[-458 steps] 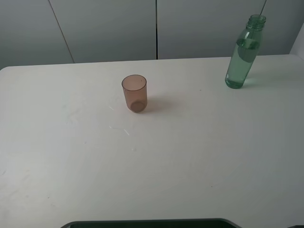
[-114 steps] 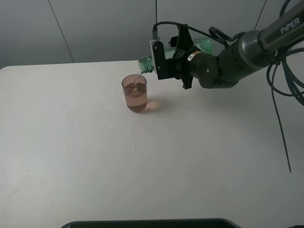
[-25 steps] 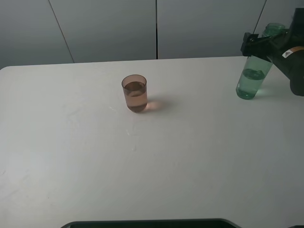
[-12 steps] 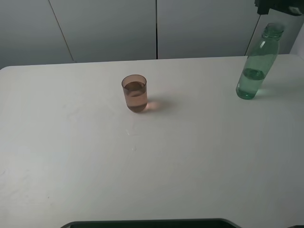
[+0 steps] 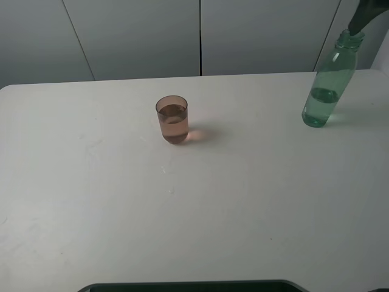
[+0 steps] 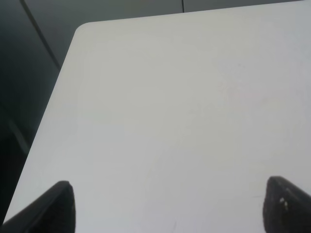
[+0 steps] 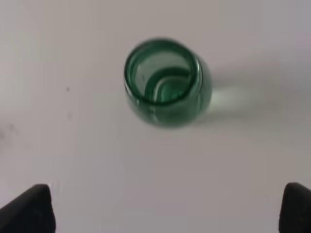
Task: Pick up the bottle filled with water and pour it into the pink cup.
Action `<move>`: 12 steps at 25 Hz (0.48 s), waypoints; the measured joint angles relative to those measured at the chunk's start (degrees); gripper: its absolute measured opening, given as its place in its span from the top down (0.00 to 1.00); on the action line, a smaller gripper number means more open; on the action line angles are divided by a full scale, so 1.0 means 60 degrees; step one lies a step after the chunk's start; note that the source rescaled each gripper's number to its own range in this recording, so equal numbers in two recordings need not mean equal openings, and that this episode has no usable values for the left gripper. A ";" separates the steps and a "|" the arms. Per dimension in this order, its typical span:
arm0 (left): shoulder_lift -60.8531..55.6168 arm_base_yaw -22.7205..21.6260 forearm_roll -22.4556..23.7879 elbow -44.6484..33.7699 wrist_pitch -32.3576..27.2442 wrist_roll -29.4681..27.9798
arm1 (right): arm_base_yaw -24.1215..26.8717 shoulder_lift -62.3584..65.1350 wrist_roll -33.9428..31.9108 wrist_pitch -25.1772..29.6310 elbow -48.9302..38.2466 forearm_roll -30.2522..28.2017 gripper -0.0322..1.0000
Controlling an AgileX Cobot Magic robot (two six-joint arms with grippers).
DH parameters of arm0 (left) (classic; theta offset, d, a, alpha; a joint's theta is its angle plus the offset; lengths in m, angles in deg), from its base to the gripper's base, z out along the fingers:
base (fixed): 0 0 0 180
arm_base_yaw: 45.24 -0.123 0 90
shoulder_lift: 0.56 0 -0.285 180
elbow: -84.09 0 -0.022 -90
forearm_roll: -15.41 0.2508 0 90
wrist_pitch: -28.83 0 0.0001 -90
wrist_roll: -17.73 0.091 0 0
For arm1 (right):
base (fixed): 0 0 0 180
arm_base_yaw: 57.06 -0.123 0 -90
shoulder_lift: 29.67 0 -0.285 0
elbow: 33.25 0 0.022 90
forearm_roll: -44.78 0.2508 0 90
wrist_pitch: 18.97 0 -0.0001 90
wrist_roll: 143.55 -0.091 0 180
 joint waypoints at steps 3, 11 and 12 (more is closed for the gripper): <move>0.0000 0.0000 0.0000 0.0000 0.0000 0.0000 | 0.0040 0.0344 -0.0279 0.0319 -0.0003 -0.0325 0.00; 0.0000 0.0000 0.0000 0.0000 0.0000 0.0000 | 0.0040 0.2457 -0.0539 0.0377 -0.1657 -0.0505 0.00; 0.0000 0.0000 0.0000 0.0000 0.0000 0.0000 | 0.0040 0.2819 -0.0563 0.0377 -0.2010 -0.0505 0.00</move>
